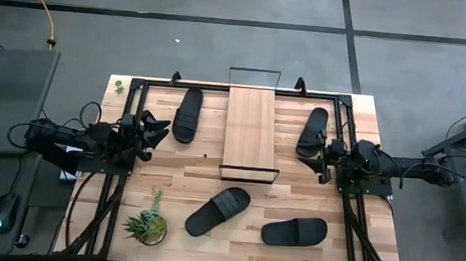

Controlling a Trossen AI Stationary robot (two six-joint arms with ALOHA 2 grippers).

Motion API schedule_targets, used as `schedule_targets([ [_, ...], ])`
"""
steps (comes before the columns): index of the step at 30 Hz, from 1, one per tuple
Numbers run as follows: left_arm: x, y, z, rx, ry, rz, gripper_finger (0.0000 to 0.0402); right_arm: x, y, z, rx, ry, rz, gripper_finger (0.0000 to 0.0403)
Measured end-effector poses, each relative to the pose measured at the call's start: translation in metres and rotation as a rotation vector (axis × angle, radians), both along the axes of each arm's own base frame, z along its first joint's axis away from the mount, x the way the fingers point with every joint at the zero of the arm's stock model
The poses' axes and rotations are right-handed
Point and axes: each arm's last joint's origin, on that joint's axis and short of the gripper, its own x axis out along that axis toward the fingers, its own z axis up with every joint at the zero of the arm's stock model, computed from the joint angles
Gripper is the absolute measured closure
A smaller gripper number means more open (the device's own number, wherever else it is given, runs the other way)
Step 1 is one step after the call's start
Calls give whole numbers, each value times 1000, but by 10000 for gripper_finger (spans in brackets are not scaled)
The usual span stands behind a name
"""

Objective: Pick and place slides into the shelf
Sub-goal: Put the top right black slide on the shelf

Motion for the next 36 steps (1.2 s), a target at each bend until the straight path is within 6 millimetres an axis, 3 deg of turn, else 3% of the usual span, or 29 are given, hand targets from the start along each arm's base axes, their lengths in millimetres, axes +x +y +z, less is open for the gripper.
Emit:
schedule_targets([
  [5,0,0,14,-1,125,5,236,-1,-1,11,7,32,-39,196],
  [12,-9,2,32,-19,330,82,236,-2,-4,5,-11,201,-144,196],
  [25,-12,3,36,-42,349,128,236,-7,-7,-3,-63,455,-269,196],
  [36,-12,5,33,-48,374,174,236,9,-2,-6,-197,708,-415,196],
])
